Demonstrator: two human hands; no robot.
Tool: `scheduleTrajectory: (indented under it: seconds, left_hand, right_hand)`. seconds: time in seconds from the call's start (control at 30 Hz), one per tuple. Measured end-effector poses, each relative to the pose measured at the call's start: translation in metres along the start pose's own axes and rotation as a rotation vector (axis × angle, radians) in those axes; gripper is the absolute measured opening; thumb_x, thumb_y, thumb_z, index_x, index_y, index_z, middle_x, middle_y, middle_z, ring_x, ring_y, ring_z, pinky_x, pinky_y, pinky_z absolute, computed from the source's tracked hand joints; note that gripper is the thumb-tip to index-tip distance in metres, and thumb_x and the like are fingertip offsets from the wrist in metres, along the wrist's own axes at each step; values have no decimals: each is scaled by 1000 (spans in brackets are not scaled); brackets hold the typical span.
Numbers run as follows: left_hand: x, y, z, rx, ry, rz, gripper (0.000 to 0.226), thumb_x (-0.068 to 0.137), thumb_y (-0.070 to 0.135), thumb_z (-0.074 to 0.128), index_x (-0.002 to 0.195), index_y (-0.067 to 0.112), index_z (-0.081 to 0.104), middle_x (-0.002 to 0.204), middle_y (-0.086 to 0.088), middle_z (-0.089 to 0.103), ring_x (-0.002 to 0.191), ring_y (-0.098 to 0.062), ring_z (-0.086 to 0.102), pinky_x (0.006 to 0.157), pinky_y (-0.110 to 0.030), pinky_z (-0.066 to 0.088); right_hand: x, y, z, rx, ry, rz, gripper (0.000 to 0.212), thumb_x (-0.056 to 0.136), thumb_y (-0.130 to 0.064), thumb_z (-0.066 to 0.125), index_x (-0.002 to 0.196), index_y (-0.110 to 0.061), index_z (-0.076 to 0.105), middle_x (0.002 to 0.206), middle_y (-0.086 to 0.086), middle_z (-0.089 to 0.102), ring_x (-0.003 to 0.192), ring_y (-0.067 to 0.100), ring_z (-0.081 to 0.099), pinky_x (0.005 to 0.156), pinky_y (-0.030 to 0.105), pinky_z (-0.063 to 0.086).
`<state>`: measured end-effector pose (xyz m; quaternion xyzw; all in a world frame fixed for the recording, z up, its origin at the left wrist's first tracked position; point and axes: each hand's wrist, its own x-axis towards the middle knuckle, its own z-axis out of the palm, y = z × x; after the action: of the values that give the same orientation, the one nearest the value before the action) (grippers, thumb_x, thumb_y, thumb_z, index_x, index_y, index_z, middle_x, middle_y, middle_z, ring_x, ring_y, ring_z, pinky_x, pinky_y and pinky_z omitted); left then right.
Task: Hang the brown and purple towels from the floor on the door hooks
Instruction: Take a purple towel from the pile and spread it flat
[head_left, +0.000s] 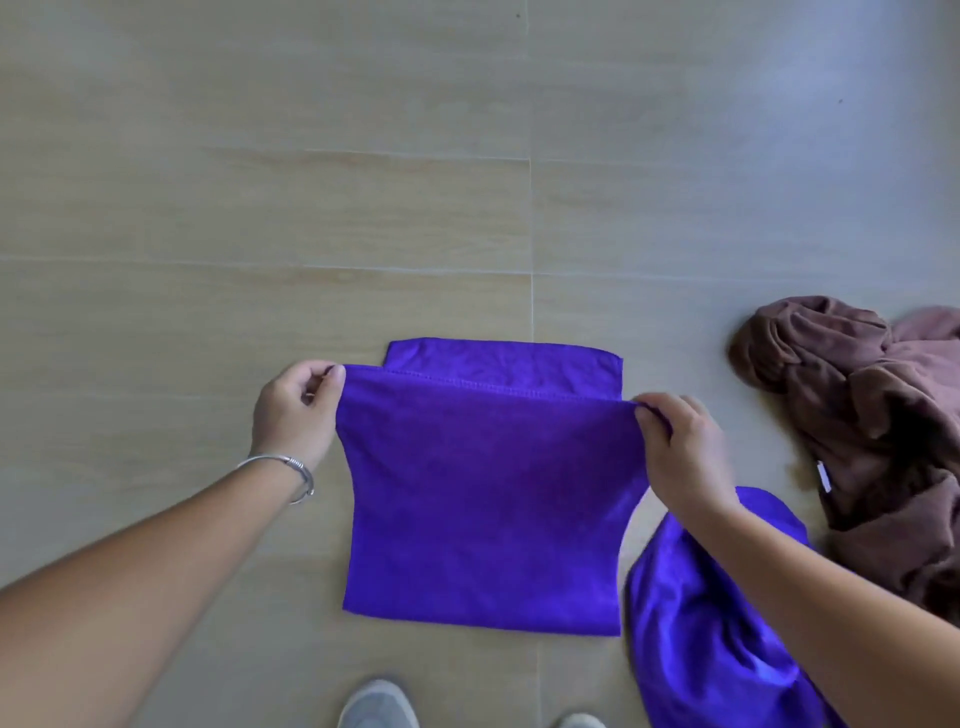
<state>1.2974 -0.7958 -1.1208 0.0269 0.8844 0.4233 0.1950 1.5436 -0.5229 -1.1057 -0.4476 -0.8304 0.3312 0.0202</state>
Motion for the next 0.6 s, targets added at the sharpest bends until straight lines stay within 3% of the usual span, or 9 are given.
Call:
scheduleTrajectory:
  seconds: [0.17, 0.3, 0.4, 0.43, 0.5, 0.57, 0.6]
  left_hand:
    - [90, -19, 68, 81, -156, -56, 13, 90, 22, 61, 80, 19, 67, 82, -9, 71, 78, -32, 66, 79, -48, 56]
    - [123, -37, 105, 187, -34, -15, 14, 89, 26, 59, 75, 22, 63, 69, 2, 66, 70, -30, 65, 64, -36, 53]
    - [121, -46, 112, 196, 37, 75, 7, 87, 28, 62, 94, 25, 61, 88, 9, 64, 80, -20, 63, 67, -31, 47]
    - [115, -48, 109, 210, 62, 150, 21, 86, 27, 65, 105, 22, 58, 100, 5, 62, 83, -18, 61, 74, -33, 48]
    - [96, -50, 97, 352, 71, 514, 38, 85, 29, 66, 119, 15, 54, 118, -5, 54, 96, -21, 57, 87, -36, 44]
    - [67, -58, 87, 615, -122, 956, 50, 86, 42, 58, 128, 16, 54, 133, -8, 50, 117, -25, 52, 98, -38, 37]
    - [50, -66, 87, 746, -263, 1081, 59, 85, 51, 53, 135, 19, 51, 143, -7, 45, 128, -25, 46, 104, -40, 32]
  right_hand:
    - [97, 25, 47, -10, 47, 21, 17, 93, -14, 56, 100, -17, 70, 101, 4, 61, 93, 24, 57, 78, 27, 39]
    - [143, 42, 83, -48, 64, 2, 16, 91, -15, 58, 101, -19, 70, 105, 2, 62, 95, 24, 59, 75, 27, 40]
    - [149, 51, 92, -161, 100, -75, 24, 90, -17, 60, 113, -21, 64, 117, 1, 57, 104, 25, 56, 85, 33, 44]
    - [144, 54, 90, -238, 125, -174, 29, 89, -18, 62, 117, -20, 62, 120, 3, 55, 108, 26, 54, 91, 36, 43]
    - [126, 61, 86, -375, 117, -503, 32, 86, -21, 63, 118, -18, 62, 122, 6, 56, 111, 30, 53, 94, 40, 43]
    - [97, 75, 89, -477, -10, -813, 37, 87, -34, 59, 120, -19, 62, 126, 7, 57, 118, 29, 53, 100, 42, 43]
    - [83, 83, 93, -534, -103, -897, 43, 88, -43, 56, 125, -21, 60, 133, 7, 55, 125, 27, 49, 105, 43, 39]
